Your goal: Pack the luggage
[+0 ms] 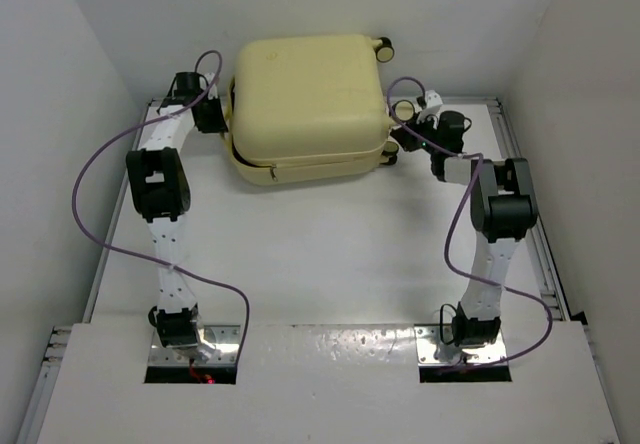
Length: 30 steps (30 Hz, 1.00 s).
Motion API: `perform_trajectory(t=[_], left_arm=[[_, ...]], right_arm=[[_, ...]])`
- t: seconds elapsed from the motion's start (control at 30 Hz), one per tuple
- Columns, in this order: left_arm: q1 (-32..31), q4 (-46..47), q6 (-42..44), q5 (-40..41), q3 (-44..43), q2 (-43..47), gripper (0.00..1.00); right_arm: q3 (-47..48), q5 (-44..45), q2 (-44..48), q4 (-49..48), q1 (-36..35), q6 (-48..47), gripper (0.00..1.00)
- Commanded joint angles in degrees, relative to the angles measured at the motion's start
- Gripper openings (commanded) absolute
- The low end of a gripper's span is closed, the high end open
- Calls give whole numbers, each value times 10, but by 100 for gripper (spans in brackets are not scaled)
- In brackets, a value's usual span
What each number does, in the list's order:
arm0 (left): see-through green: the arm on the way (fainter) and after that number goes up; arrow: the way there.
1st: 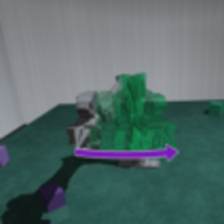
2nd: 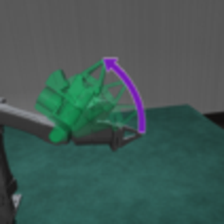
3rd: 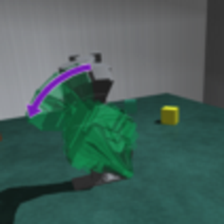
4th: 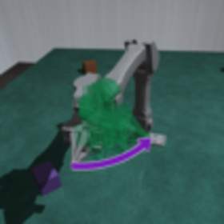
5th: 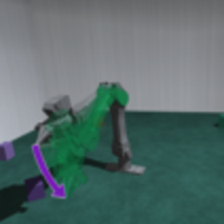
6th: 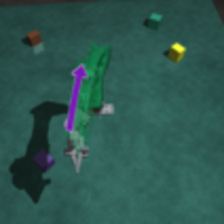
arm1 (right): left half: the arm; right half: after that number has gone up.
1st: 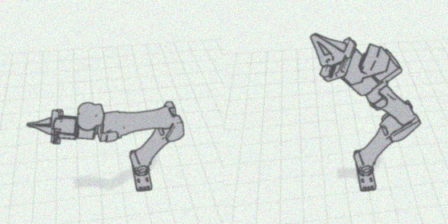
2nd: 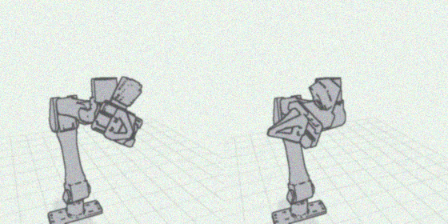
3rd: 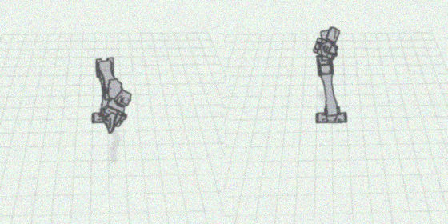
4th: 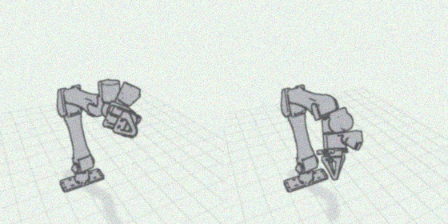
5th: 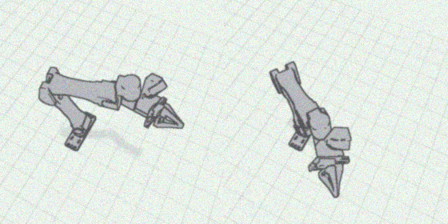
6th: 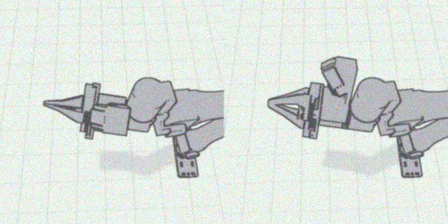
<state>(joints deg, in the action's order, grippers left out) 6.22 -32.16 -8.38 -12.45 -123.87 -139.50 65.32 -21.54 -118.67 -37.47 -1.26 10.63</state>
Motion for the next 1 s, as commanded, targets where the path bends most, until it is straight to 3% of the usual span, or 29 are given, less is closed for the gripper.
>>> perform_trajectory(t=[0.0,0.33,0.37,0.4,0.43,0.47,0.57,0.7,0.97], left_arm=[[71,46,122,236,34,-18,0],[55,57,141,205,28,-7,0],[55,57,141,194,28,1,5],[55,62,141,178,28,6,13],[55,62,141,148,28,19,28],[49,68,131,129,28,29,71],[49,85,99,54,23,69,99],[49,136,48,-12,30,115,99],[71,178,-20,23,48,232,99]], right_arm=[[165,297,-88,-52,86,-14,0],[465,280,-291,12,79,18,0],[484,278,-314,13,72,18,0],[514,269,-334,17,68,14,0],[529,265,-341,17,64,14,0],[526,259,-342,12,56,10,0],[468,231,-311,-15,42,8,0],[372,192,-257,-66,23,11,0],[179,89,-150,-174,-44,-9,0]])
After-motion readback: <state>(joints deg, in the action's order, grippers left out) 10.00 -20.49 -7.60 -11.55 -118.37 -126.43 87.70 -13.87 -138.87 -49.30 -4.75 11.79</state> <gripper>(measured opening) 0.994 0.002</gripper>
